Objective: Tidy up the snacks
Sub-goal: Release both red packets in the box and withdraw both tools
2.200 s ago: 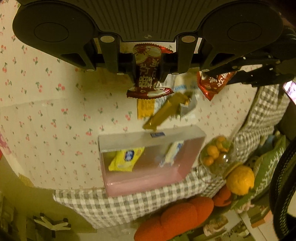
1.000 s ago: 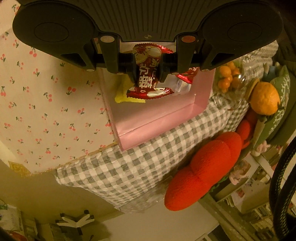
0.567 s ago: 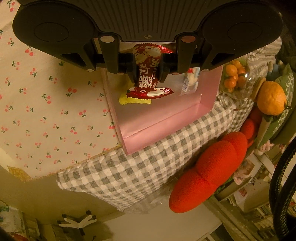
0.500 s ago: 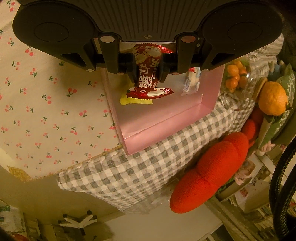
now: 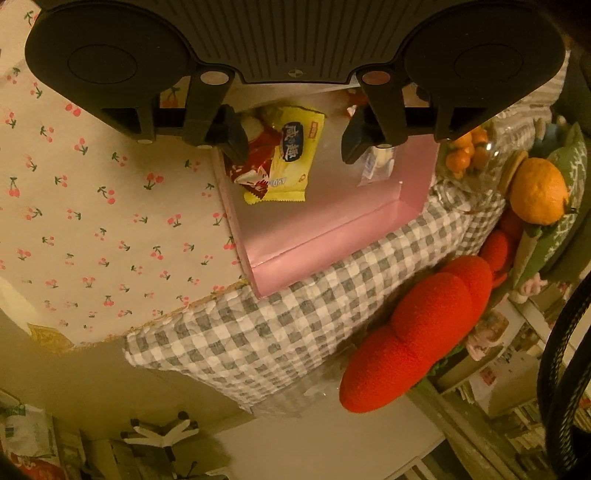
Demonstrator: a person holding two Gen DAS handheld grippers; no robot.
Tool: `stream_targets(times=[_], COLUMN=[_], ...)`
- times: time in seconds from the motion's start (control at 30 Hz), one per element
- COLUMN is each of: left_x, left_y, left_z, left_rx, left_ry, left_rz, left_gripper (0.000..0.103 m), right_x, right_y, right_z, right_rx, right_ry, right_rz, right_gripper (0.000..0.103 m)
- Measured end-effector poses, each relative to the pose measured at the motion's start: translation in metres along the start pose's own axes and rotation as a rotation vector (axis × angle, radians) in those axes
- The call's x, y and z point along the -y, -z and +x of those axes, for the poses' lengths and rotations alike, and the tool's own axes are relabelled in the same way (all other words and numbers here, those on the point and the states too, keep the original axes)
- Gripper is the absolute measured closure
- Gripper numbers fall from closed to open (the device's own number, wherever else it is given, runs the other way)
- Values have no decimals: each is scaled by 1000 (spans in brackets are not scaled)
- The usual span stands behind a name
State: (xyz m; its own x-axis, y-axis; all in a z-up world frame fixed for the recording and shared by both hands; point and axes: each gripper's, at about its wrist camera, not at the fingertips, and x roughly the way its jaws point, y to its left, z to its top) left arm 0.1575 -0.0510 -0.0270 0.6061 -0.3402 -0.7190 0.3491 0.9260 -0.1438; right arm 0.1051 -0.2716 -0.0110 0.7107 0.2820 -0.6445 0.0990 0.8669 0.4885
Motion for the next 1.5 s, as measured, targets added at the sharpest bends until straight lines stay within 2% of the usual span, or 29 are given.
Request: stream_targets(times=[0.2, 0.3, 0.67, 0.77, 1.0, 1.27, 1.5], left_x=[-1, -2, -18, -26, -45, -59, -69], left_y=[5, 7, 24, 35, 58, 87, 113], left_z=[-19, -28, -63, -70, -77, -87, -95], left_rx=[-3, -11, -14, -2, -34, -44, -32], left_ry=[-29, -46, -86, -98, -123, -153, -144], left_rz=[19, 22, -18, -37, -78, -70, -82], left_gripper=[31, 25, 4, 3, 3, 1, 1], right_x=[-7, -10, -17, -18, -14, 3, 18], right_y=[4, 8, 31, 40, 68, 94, 115], right_z=[-18, -28, -53, -55, -62, -73, -78], right_rx=[-8, -20, -57, -71, -117, -111, -109], right_ry=[-17, -20, 0, 15, 39, 86, 109], right_rz=[-30, -45, -139, -176, -265, -331, -403], right_gripper=[35, 34, 21, 20, 19, 17, 16])
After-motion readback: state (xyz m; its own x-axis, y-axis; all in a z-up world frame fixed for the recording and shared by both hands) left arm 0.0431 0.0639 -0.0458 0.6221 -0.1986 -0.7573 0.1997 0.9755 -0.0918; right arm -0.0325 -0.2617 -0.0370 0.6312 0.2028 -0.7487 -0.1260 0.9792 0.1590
